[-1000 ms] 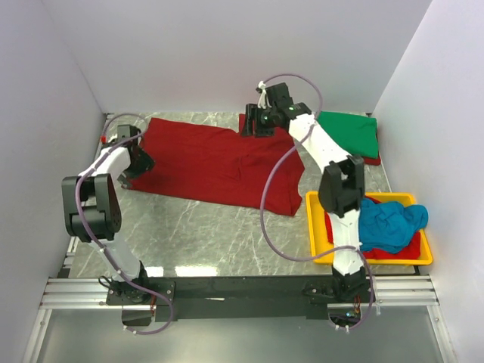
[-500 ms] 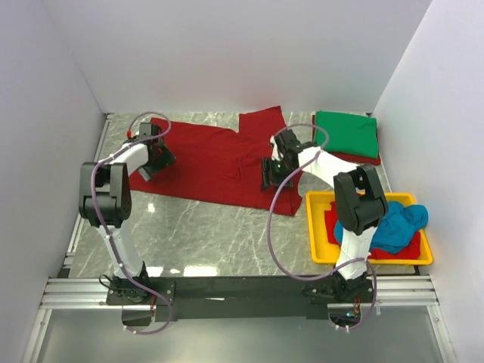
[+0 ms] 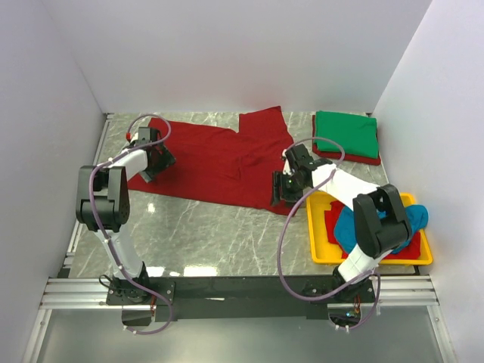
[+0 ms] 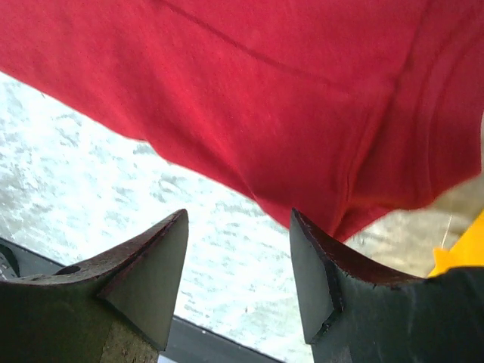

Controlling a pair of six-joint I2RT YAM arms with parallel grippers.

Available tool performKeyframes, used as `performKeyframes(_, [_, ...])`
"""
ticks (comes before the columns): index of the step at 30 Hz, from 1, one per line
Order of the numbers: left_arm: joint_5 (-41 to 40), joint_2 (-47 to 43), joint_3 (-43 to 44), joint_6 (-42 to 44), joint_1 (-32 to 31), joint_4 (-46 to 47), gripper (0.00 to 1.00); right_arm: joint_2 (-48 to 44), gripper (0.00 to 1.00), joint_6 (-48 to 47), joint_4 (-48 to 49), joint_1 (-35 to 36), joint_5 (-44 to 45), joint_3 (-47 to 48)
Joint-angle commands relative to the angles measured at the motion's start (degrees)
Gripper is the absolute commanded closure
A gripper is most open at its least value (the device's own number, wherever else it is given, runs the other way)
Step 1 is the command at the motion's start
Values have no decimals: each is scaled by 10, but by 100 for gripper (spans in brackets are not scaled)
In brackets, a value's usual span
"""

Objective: Fold and stack the t-shirts
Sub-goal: Fold the tshirt

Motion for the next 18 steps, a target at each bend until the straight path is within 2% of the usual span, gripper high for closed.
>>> performKeyframes(1, [2, 1, -31, 8, 2, -19, 13, -39, 37, 20, 22, -4, 15, -25])
performKeyframes(7, [1, 9, -39, 12, 9, -13, 13, -15, 37, 34, 54, -5, 36, -48])
performKeyframes(18, [-5, 26, -44, 75, 30, 13, 12, 60, 37, 15, 54, -21, 83, 1])
